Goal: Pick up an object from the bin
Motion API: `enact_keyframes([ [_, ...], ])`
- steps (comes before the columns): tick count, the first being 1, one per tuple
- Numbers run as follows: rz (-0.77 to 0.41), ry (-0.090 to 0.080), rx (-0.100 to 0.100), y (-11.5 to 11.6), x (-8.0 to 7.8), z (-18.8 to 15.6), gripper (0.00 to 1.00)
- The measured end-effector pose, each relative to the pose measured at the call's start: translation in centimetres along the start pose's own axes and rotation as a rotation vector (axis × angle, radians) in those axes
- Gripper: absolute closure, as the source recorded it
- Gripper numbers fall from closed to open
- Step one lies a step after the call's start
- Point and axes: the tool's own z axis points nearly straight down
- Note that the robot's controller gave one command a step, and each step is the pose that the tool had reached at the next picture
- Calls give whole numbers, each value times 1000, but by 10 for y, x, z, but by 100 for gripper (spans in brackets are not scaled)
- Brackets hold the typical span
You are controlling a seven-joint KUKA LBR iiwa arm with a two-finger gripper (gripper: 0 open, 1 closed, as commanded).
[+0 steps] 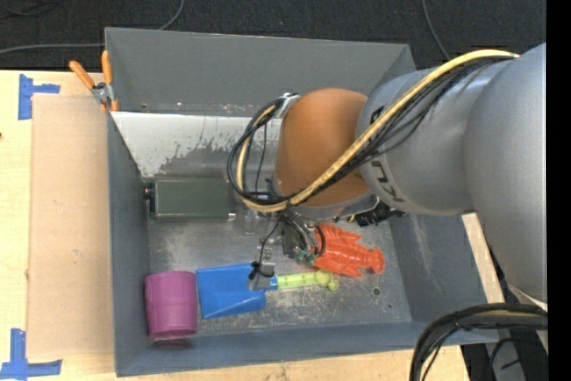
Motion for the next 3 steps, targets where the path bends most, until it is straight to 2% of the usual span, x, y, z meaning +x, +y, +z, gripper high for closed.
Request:
enact_keyframes([
  [1, -231, -9, -4, 8, 3, 8, 0],
  [2, -144, 4, 1, -34, 14, 41, 0],
  [3, -390, -11, -5, -40, -8, 60, 0],
])
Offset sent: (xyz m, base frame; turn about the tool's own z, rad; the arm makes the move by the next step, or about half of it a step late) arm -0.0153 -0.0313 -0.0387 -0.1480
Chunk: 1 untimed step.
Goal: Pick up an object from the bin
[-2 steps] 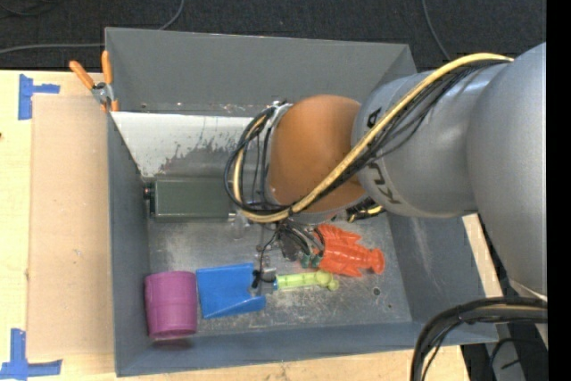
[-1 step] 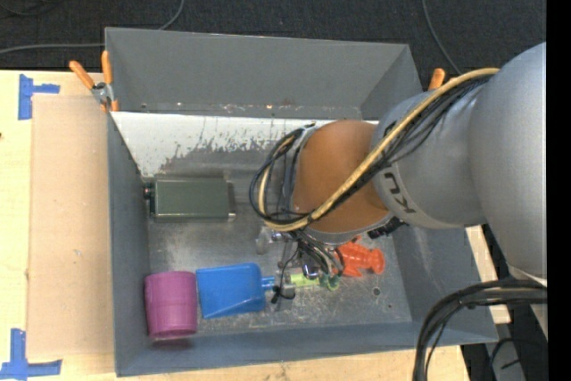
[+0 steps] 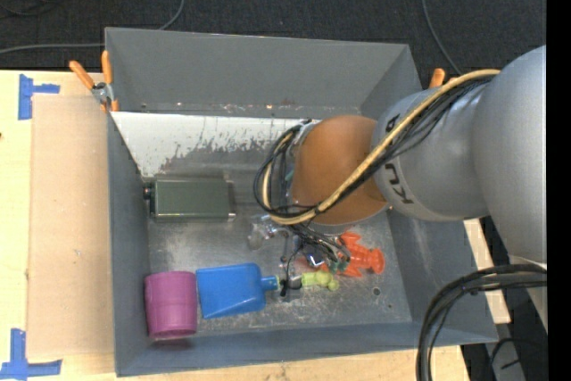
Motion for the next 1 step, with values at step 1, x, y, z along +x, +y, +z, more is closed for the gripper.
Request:
enact_keyframes([
  [1, 207, 18, 1, 38, 33, 9, 0],
])
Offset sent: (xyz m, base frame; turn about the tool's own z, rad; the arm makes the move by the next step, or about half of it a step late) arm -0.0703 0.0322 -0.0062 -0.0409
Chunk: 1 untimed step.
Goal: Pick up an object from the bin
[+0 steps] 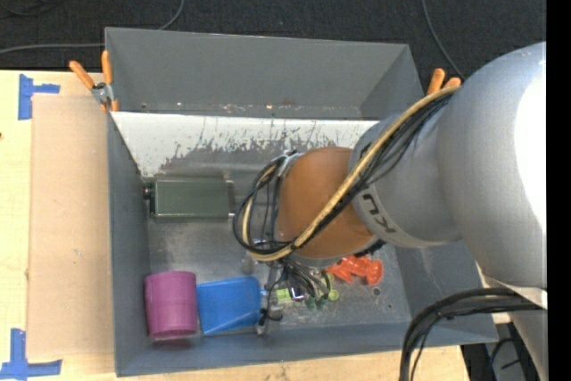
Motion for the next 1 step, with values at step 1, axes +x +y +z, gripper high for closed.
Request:
enact_keyframes([
  [1, -240, -42, 0, 9, 20, -6, 0],
])
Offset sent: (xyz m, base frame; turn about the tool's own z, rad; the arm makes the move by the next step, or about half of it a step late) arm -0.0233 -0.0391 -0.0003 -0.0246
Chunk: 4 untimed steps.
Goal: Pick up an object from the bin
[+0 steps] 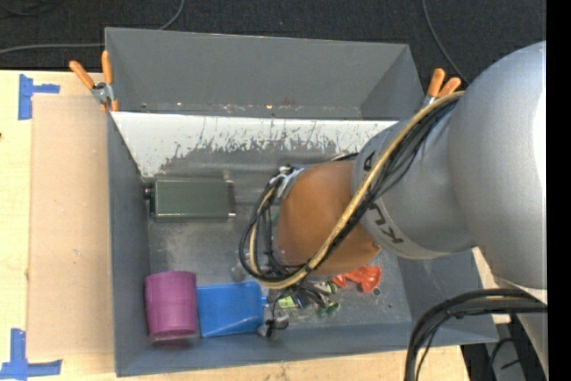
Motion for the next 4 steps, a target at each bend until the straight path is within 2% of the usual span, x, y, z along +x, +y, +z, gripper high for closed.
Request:
enact_keyframes([
  [1, 222, 20, 2, -44, 13, 4, 0],
  [2, 9, -16, 3, -18, 4, 4, 0],
  [3, 197, 7, 3, -30, 4, 5, 100],
  [4, 198, 7, 3, -30, 4, 5, 100],
])
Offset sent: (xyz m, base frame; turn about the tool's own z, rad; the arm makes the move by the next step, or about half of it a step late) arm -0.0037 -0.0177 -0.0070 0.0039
